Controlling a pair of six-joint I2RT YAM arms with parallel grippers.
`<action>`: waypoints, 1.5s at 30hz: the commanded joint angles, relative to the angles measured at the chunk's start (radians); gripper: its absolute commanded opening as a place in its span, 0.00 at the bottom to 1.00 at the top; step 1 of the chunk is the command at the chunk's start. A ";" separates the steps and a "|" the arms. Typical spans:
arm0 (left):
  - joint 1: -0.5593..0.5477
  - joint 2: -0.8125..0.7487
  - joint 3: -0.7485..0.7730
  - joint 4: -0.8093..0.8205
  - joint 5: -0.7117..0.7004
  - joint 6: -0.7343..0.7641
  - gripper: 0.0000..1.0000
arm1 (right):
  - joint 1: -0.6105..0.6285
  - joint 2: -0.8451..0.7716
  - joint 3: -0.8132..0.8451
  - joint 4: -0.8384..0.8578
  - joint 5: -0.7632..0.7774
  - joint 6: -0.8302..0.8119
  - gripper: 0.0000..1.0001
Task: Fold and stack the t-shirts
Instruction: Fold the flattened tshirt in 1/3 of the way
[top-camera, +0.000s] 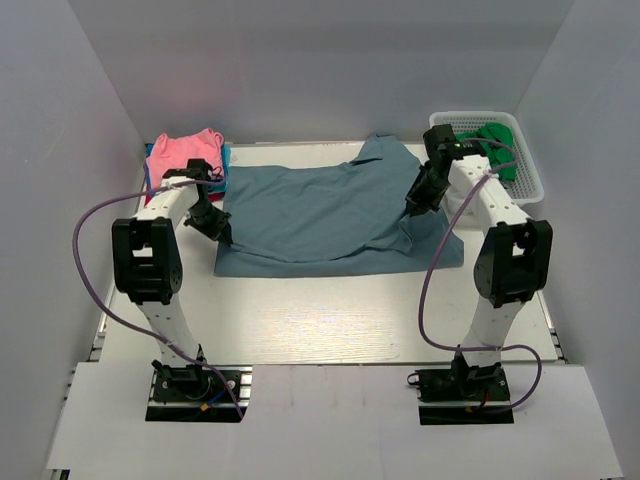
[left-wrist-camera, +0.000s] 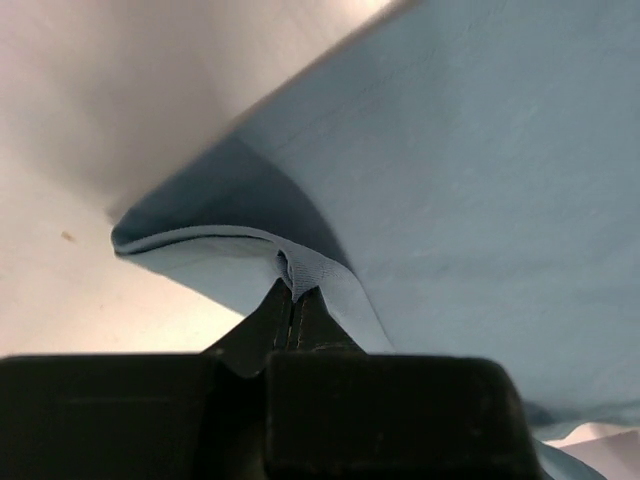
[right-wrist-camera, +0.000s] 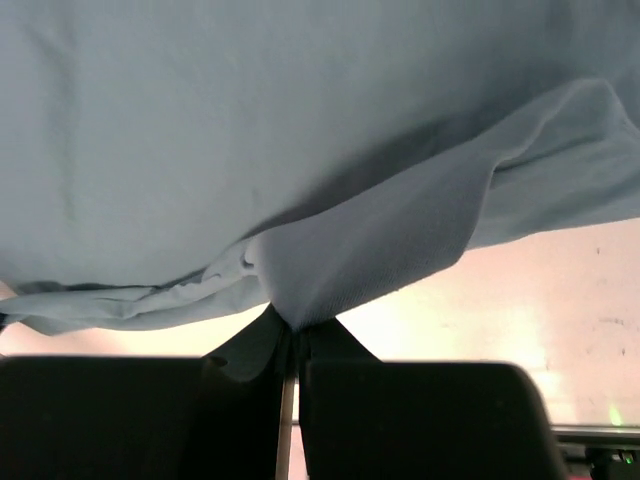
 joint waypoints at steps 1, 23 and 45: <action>0.024 0.004 0.063 -0.030 -0.046 -0.013 0.00 | -0.017 0.039 0.072 -0.041 0.016 -0.008 0.00; 0.073 -0.134 -0.067 0.139 -0.009 -0.112 0.00 | -0.105 0.033 0.041 -0.102 0.058 -0.046 0.00; 0.073 0.025 0.173 0.165 -0.148 -0.159 1.00 | -0.102 0.248 0.324 0.197 -0.117 0.027 0.90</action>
